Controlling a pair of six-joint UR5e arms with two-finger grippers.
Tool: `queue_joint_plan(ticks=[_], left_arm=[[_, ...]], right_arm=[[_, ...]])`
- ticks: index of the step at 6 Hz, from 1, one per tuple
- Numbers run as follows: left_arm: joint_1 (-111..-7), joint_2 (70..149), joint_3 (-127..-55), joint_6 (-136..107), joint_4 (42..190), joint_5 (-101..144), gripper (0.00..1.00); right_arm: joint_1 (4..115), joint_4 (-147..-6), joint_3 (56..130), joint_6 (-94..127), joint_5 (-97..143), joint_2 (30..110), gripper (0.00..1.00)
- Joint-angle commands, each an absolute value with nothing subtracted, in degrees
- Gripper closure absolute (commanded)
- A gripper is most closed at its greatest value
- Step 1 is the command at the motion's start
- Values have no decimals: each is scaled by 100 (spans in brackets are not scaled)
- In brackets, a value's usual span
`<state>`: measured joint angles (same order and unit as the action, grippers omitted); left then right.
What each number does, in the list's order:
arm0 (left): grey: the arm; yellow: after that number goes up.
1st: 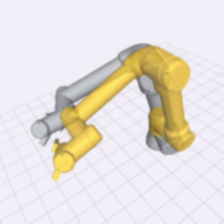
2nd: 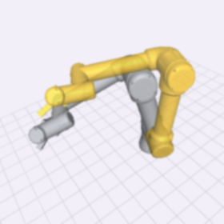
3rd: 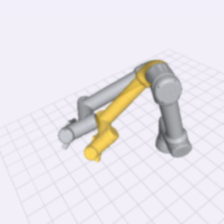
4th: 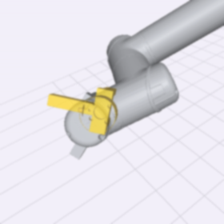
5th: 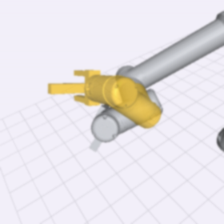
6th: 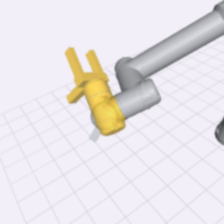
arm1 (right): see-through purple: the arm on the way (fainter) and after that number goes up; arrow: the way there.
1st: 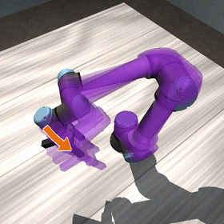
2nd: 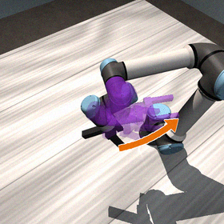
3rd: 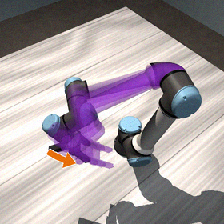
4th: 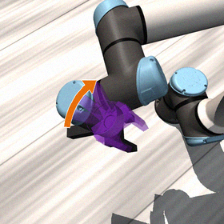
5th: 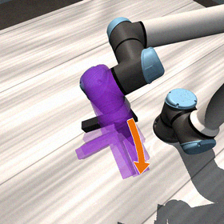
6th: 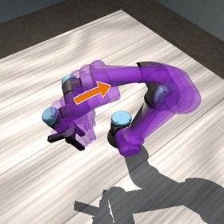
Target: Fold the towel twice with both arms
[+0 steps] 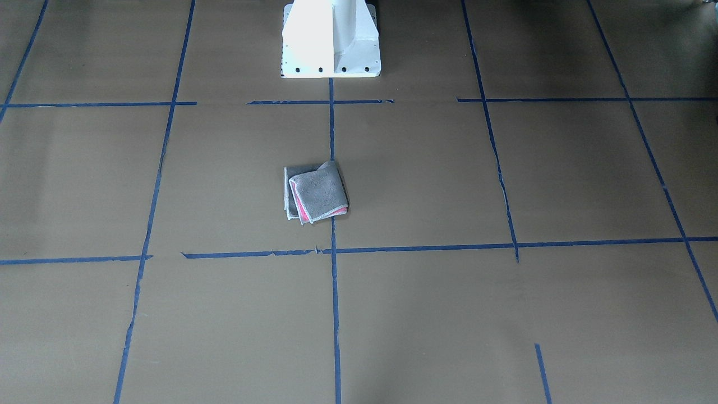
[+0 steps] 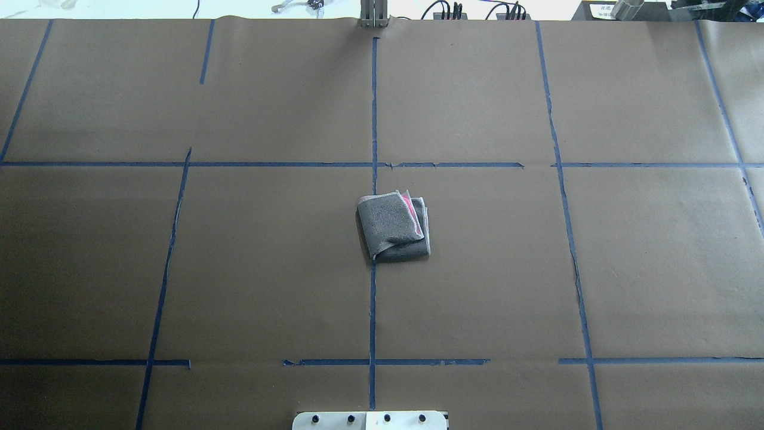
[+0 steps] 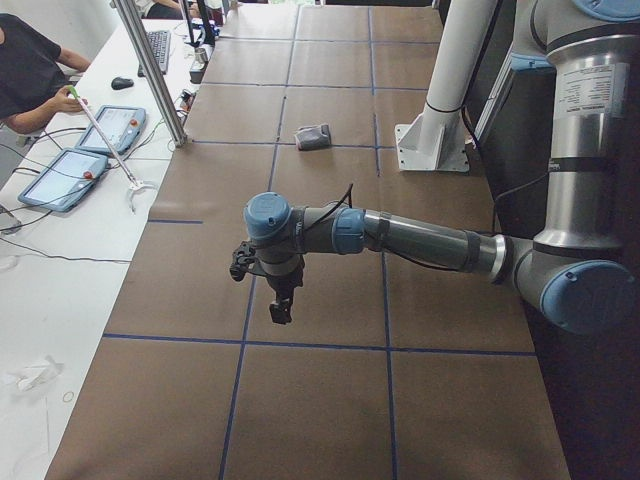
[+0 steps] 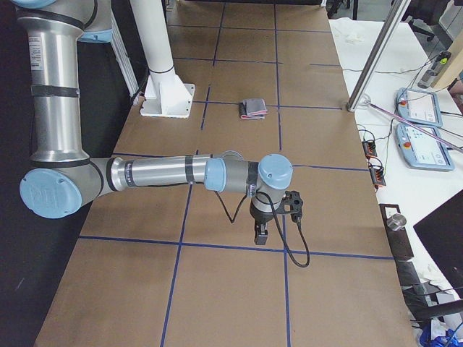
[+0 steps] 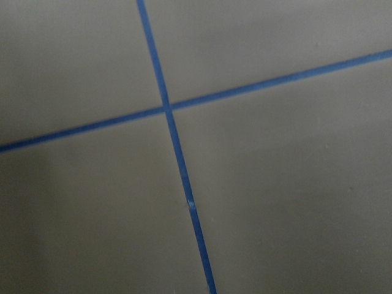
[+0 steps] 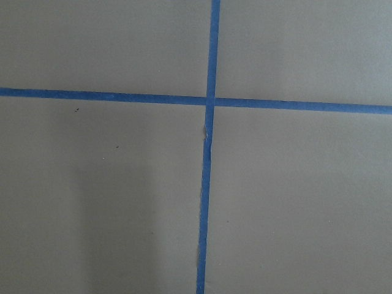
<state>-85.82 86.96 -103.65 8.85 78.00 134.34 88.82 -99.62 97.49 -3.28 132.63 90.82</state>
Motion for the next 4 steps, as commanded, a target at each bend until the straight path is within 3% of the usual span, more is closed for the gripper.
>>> queue_joint_plan(ticks=[1,4], left_arm=[[-8587,8509,-10450,879,7804,13675,0],[-8587,8490,-10442,835,7822,13667,0]], right_arm=[[8886,-9967,9756,-317,13306,9123,0],[8886,-9949,9756,-308,13386,9123,0]])
